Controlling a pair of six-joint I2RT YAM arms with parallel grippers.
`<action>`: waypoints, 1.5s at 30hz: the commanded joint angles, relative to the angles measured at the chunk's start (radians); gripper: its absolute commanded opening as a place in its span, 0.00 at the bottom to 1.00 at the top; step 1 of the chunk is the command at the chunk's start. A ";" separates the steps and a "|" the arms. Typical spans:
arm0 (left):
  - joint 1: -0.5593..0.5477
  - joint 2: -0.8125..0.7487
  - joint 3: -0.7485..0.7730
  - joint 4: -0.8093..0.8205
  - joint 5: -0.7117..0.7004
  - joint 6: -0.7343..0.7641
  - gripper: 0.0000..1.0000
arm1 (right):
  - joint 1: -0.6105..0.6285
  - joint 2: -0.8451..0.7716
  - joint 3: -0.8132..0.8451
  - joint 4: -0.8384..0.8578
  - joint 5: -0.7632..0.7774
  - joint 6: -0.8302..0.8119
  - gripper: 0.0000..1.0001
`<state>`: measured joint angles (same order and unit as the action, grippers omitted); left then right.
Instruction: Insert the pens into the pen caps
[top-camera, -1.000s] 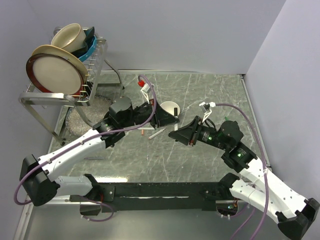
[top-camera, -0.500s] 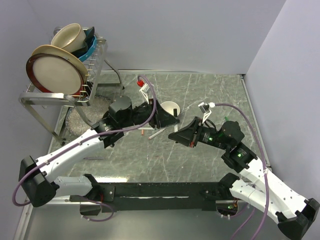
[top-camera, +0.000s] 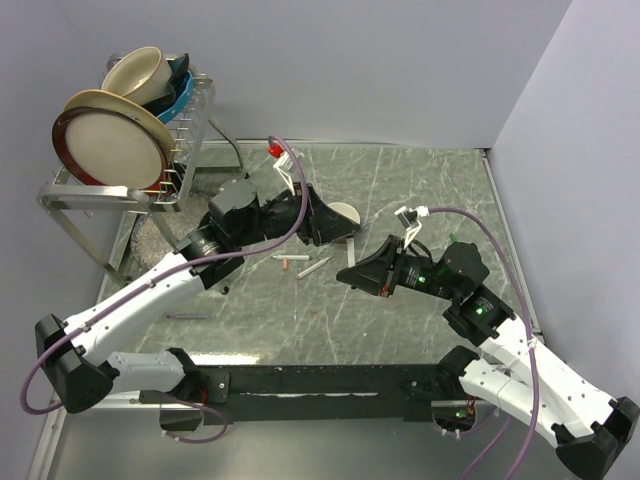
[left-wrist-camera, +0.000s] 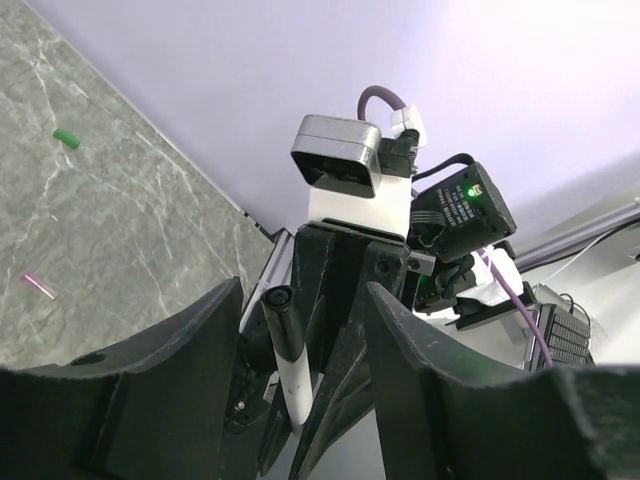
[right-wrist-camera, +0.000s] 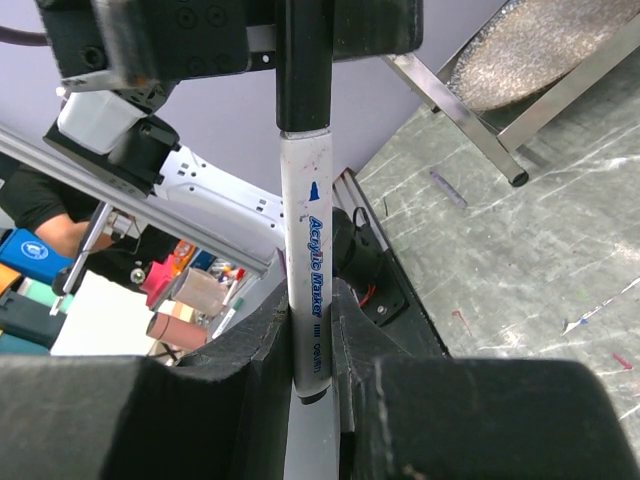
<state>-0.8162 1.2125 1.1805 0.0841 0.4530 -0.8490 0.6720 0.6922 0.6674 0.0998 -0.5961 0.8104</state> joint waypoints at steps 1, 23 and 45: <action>-0.005 0.010 0.041 0.006 -0.004 0.033 0.55 | 0.008 -0.014 0.035 0.031 -0.024 -0.016 0.00; -0.031 -0.068 -0.157 0.109 0.130 -0.162 0.01 | -0.008 0.015 0.167 0.167 0.125 0.021 0.00; -0.219 -0.231 -0.469 0.270 -0.020 -0.265 0.01 | -0.087 0.179 0.294 0.294 0.047 0.047 0.00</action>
<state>-0.8913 0.9768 0.7910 0.5282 0.1822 -1.0790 0.6613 0.8436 0.8349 0.0624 -0.8001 0.8227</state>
